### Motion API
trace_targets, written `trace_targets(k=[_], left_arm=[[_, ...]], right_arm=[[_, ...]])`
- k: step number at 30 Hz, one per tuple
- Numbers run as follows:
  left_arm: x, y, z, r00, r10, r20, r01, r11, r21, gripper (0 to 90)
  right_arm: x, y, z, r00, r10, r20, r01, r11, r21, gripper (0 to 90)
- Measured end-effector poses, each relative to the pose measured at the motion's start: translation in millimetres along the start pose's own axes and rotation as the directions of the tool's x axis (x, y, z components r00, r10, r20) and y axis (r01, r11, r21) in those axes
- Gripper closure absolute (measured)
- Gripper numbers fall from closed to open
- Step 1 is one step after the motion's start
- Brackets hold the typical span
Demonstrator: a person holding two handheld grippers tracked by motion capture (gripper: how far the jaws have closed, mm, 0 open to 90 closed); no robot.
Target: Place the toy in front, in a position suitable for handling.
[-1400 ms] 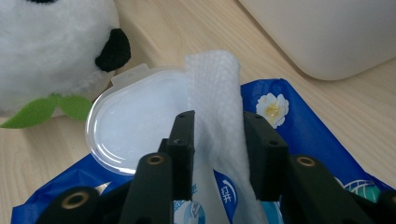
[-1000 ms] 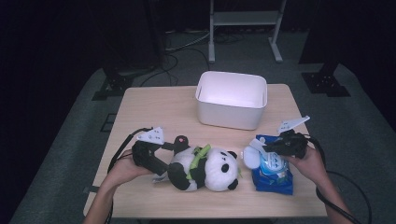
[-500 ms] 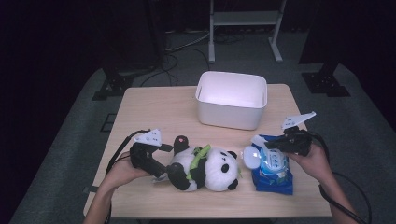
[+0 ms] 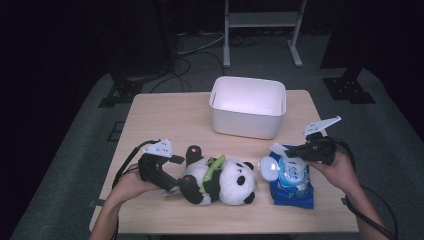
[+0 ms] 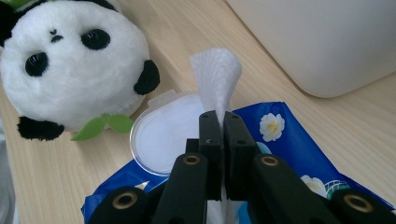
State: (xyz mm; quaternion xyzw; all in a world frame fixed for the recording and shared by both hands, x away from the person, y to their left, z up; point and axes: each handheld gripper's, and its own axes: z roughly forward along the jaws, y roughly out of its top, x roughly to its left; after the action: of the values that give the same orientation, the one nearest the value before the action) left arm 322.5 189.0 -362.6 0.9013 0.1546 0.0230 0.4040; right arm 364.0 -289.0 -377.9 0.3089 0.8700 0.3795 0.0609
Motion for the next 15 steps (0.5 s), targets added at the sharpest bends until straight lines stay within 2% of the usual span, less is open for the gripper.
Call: trace_targets(k=[4,9,15], left_arm=[[0.6,-1.1,-0.6,1.0000,-0.007,0.002,0.007,1.0000,-0.002,17.8],[1.0,-1.9,-1.0,1.0000,-0.009,0.001,0.009,0.9999,-0.005,17.7],[2.5,-3.0,-1.5,0.9999,-0.014,0.003,0.014,0.9999,-0.004,17.3]], right_arm=[[3.1,10.8,-2.6,0.9998,-0.019,-0.008,0.019,1.000,-0.006,87.1],[13.5,37.6,-11.6,0.9976,-0.069,-0.008,0.069,0.997,-0.018,87.1],[22.7,61.6,-13.9,0.9939,-0.109,-0.016,0.109,0.994,-0.022,87.1]])
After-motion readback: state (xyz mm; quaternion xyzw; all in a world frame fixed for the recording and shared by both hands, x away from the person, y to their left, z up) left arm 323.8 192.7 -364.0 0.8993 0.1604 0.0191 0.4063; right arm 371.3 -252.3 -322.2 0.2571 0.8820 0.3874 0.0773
